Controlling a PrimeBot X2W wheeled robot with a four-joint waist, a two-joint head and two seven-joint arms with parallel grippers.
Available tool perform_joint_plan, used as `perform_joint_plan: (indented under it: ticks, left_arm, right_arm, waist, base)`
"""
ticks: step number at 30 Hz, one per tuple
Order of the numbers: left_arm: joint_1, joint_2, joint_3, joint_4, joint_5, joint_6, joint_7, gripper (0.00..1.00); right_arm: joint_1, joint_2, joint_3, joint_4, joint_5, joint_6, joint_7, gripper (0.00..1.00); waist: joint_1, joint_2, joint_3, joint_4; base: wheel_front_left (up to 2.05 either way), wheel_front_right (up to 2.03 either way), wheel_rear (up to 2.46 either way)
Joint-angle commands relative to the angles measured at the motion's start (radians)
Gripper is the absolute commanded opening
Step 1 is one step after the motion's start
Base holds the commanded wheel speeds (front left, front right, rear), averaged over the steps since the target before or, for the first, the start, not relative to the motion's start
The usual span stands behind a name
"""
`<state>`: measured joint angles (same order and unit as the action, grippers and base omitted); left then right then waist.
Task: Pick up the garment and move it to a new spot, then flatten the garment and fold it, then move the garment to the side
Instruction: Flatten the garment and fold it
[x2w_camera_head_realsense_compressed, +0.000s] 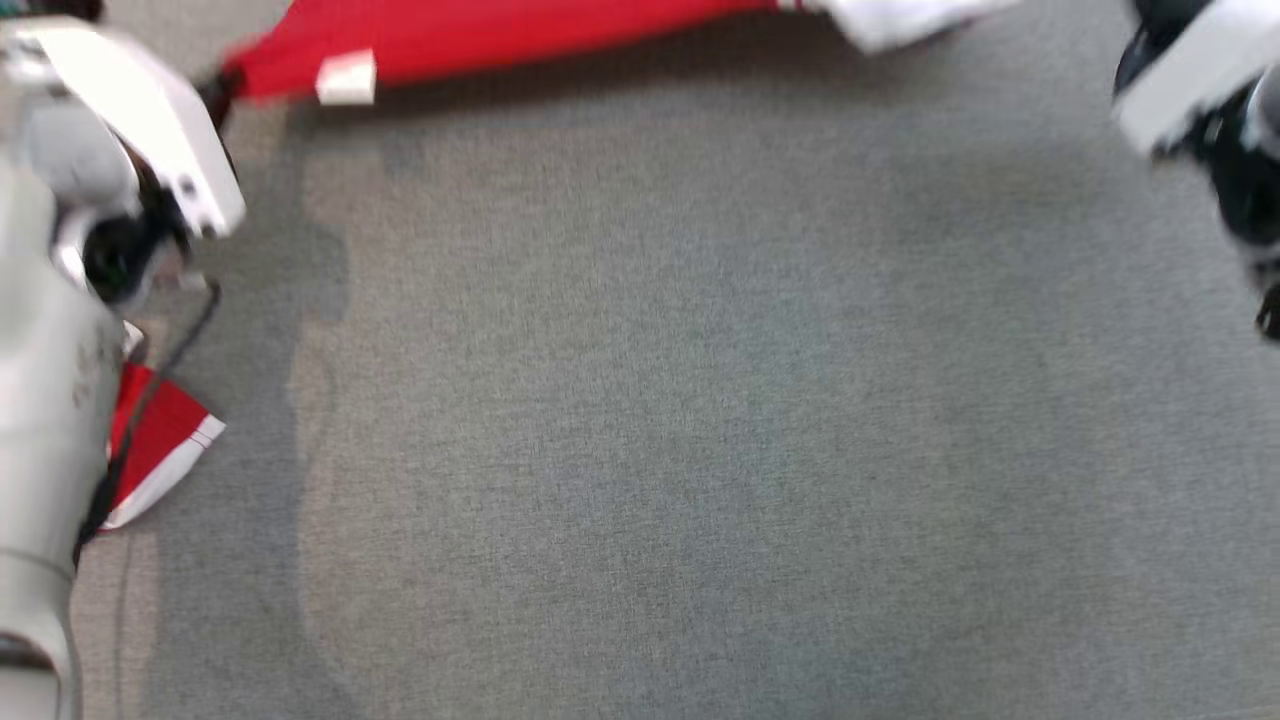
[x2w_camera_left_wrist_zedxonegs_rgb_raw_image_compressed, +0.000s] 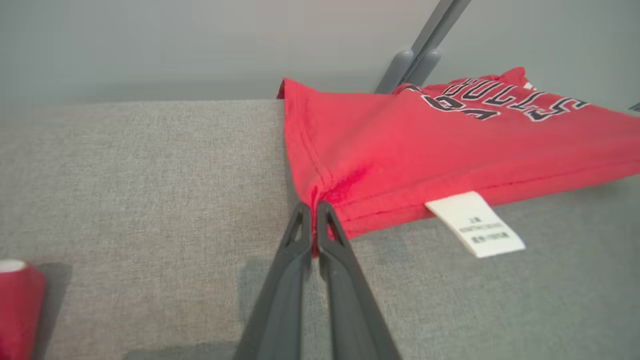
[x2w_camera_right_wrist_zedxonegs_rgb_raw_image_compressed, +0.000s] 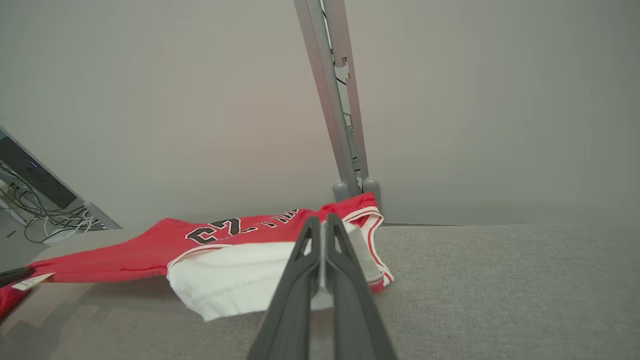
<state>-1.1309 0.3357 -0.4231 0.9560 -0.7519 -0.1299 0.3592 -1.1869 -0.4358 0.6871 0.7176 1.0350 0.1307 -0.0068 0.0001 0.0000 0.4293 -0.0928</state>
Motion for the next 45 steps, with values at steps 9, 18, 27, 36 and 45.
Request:
perform_joint_plan:
  ticks: [9,18,27,36,45]
  left_arm:
    - [0.335,0.107,-0.141,-0.212,-0.146,0.000,0.214,0.00]
    - [0.568,0.210,-0.186,-0.477,-0.222,0.015,0.365,0.00]
    - [0.789,0.374,-0.200,-0.881,-0.325,0.129,0.583,0.00]
    - [0.800,0.422,-0.171,-1.046,-0.349,0.224,0.642,0.00]
    - [0.598,0.344,-0.171,-0.916,-0.355,0.230,0.723,0.00]
  right_arm:
    - [0.323,-0.100,0.097,-0.114,0.118,0.000,0.240,0.00]
    - [0.544,-0.254,0.131,-0.321,0.157,0.000,0.401,0.00]
    - [0.766,-0.413,0.062,-0.551,0.178,0.000,0.563,0.00]
    - [0.830,-0.378,-0.094,-0.653,0.111,0.000,0.675,0.00]
    - [0.698,-0.254,-0.218,-0.558,0.056,0.000,0.880,0.00]
  waist:
    - [-0.0001,0.0000,-0.270,-0.002]
    - [-0.0001,0.0000,-0.353,0.008]
    - [-0.0001,0.0000,-0.381,0.016]
    - [-0.0001,0.0000,-0.340,0.022]
    - [-0.0001,0.0000,-0.258,0.030]
  base:
    - [0.00,0.00,0.00]
    - [0.00,0.00,0.00]
    - [0.00,0.00,0.00]
    - [0.00,0.00,0.00]
    - [0.00,0.00,0.00]
